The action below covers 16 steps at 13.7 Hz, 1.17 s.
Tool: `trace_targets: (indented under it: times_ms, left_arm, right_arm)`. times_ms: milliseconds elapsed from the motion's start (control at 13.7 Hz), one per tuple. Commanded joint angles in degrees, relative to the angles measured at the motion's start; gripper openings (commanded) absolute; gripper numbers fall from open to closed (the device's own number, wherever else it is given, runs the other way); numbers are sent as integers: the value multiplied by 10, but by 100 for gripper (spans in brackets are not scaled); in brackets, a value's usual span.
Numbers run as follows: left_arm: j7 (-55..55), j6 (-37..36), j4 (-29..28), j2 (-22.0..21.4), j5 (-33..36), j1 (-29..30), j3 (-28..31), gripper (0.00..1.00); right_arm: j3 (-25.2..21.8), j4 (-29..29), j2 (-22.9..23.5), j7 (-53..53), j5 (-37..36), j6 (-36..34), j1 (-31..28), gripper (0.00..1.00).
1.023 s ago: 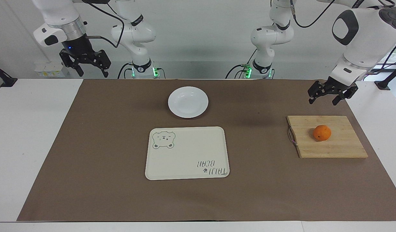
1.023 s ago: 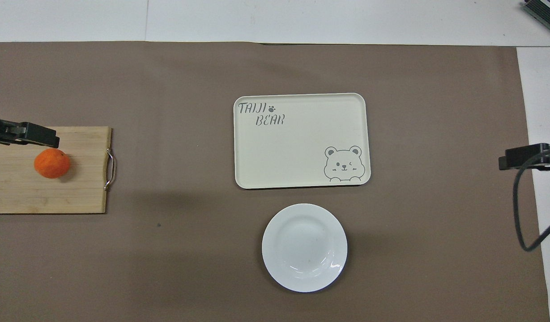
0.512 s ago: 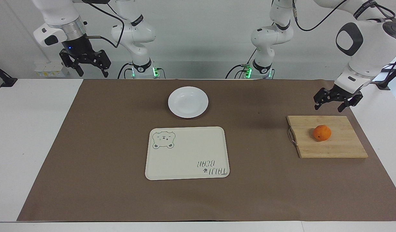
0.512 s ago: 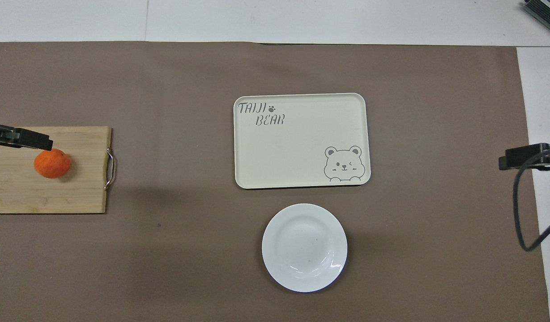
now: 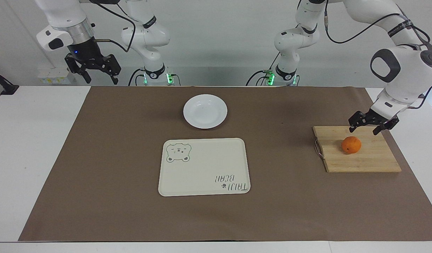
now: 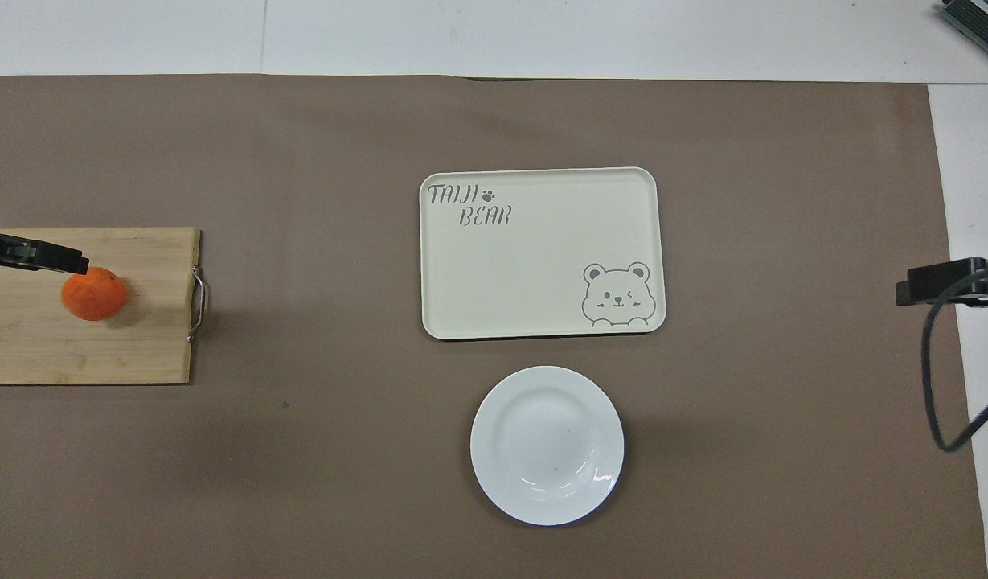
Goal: Place orange and plate with both arms
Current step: 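Lower the left gripper onto the orange and close it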
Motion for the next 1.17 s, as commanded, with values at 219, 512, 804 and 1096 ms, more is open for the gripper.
trace_targets:
  times_ms: [219, 512, 804, 1096]
  left_arm:
    - [0, 44, -5, 48, 4, 20, -5, 100]
    - [-10, 63, -7, 76, 4, 30, -5, 100]
    - [-62, 75, -30, 79, 4, 25, -5, 100]
    - [-65, 112, -61, 89, 4, 27, -4, 100]
  right_arm:
    - [4, -1, -3, 4, -7, -7, -5, 100]
    - [4, -1, -3, 4, -7, -7, -5, 100]
    - [4, -1, -3, 4, -7, -7, -5, 100]
    - [4, -1, -3, 4, -7, -7, -5, 100]
